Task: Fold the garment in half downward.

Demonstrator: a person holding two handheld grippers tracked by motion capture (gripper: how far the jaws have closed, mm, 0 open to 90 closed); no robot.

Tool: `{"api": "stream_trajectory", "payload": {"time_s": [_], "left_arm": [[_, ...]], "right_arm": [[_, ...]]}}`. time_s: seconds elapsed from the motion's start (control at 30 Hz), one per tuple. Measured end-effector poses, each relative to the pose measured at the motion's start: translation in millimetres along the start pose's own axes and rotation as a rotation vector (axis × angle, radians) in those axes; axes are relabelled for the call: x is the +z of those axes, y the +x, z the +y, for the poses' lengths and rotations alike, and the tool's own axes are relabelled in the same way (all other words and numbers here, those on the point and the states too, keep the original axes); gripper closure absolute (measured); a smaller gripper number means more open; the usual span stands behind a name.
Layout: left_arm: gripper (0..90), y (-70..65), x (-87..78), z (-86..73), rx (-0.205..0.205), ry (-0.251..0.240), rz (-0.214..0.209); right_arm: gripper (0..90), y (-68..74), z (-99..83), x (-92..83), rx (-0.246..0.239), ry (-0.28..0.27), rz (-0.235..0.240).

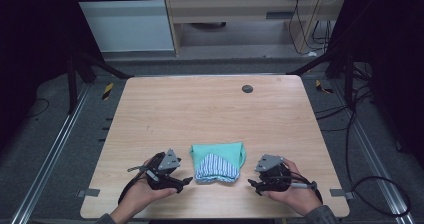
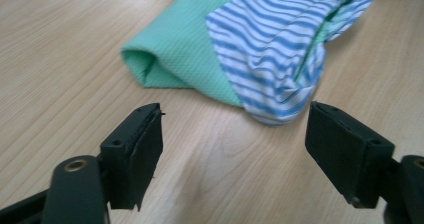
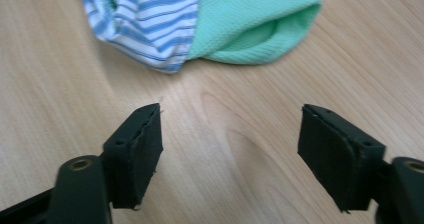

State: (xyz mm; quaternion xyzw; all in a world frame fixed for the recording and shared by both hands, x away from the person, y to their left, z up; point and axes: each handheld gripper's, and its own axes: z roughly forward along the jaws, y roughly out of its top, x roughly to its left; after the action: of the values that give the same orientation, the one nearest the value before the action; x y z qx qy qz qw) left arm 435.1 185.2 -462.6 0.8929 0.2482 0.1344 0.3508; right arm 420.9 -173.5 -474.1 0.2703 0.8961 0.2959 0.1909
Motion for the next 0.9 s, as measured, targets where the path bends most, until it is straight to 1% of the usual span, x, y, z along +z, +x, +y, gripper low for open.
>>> {"api": "stream_trajectory", "payload": {"time_s": [0.03,0.13,0.2,0.27,0.33,0.43,0.6,0.67,0.77,0.9], "left_arm": [[20.6,1.3,-1.0,-0.7,-0.006,0.003,0.007],[19.1,5.6,-4.6,-3.4,-0.014,0.012,0.018],[17.5,8.9,-7.1,-5.7,-0.025,0.021,0.024],[16.5,12.6,-10.0,-8.4,-0.035,0.028,0.035],[15.5,16.7,-12.0,-11.2,-0.054,0.038,0.042],[13.6,23.0,-15.7,-15.3,-0.073,0.049,0.057],[12.0,35.1,-23.0,-22.4,-0.091,0.071,0.084],[11.5,40.3,-25.6,-25.1,-0.098,0.08,0.093],[10.8,48.6,-28.1,-28.8,-0.122,0.089,0.106],[9.4,59.7,-27.9,-32.4,-0.154,0.106,0.121]], "right_arm": [[23.2,-1.5,-0.5,-0.8,0.012,0.002,-0.005],[19.9,-4.3,-1.6,-2.5,0.016,0.011,-0.006],[17.7,-5.4,-2.4,-3.7,0.008,0.013,-0.013],[14.4,-6.9,-3.6,-5.0,0.014,0.017,-0.009],[12.3,-9.2,-5.2,-6.2,0.021,0.027,-0.011],[10.1,-13.8,-8.4,-7.2,0.047,0.054,-0.015],[8.1,-24.6,-14.1,-9.6,0.107,0.062,-0.021],[7.1,-29.1,-16.0,-10.0,0.113,0.067,-0.023],[7.0,-36.2,-17.8,-10.0,0.122,0.079,-0.035],[7.0,-47.2,-19.3,-8.3,0.159,0.081,-0.045]]}}
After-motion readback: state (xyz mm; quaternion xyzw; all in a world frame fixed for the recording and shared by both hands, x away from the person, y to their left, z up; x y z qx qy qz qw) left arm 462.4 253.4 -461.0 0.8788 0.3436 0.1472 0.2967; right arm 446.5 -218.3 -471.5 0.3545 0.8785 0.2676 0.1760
